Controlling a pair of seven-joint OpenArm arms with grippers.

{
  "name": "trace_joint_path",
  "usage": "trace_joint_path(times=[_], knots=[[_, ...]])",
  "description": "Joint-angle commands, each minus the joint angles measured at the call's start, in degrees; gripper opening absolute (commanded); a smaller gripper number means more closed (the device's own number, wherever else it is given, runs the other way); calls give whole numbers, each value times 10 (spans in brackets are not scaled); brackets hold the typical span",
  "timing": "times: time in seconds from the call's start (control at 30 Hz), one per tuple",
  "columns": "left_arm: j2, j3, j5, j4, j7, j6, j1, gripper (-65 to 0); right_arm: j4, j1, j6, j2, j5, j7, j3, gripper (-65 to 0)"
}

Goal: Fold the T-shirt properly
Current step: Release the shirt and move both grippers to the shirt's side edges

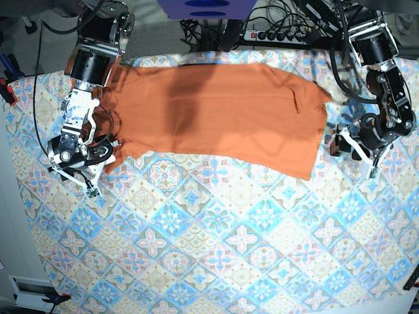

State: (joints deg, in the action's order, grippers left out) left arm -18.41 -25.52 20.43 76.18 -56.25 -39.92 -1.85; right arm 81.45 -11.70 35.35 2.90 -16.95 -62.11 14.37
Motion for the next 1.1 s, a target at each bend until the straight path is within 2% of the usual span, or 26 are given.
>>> trace_joint_path(times=[0.0, 0.17, 0.33, 0.53, 0.6, 0.7, 0.83, 0.93, 1.07], knots=[[-8, -2, 1, -1, 8, -1, -16, -258, -18, -27, -1, 4, 4, 18, 1, -245], [-6, -2, -32, -13, 10, -1, -22, -257, -76, -43, -1, 4, 5, 68, 1, -245], [-4, -1, -75, -16, 10, -1, -37, -254, -87, -67, -1, 1, 5, 76, 1, -244], [32, -1, -160, -18, 11, -1, -76, -250, -155, -115, -1, 4, 4, 79, 34, -244], [44, -1, -191, -19, 11, -1, -87, -250, -176, -125, -2, 5, 4, 95, 39, -243], [59, 0, -234, -69, 11, -1, -111, -250, -223, -133, -3, 12, -15, 113, 39, -242], [60, -2, -253, -182, 50, -1, -142, -252, -272, -137, -45, 12, -45, 133, 40, -242], [58, -2, -257, -197, 86, -1, -133, -252, -276, -136, -49, 12, -45, 142, 40, -242], [58, -2, -259, -197, 95, -1, -128, -251, -283, -136, -61, 12, -45, 162, 40, -242]])
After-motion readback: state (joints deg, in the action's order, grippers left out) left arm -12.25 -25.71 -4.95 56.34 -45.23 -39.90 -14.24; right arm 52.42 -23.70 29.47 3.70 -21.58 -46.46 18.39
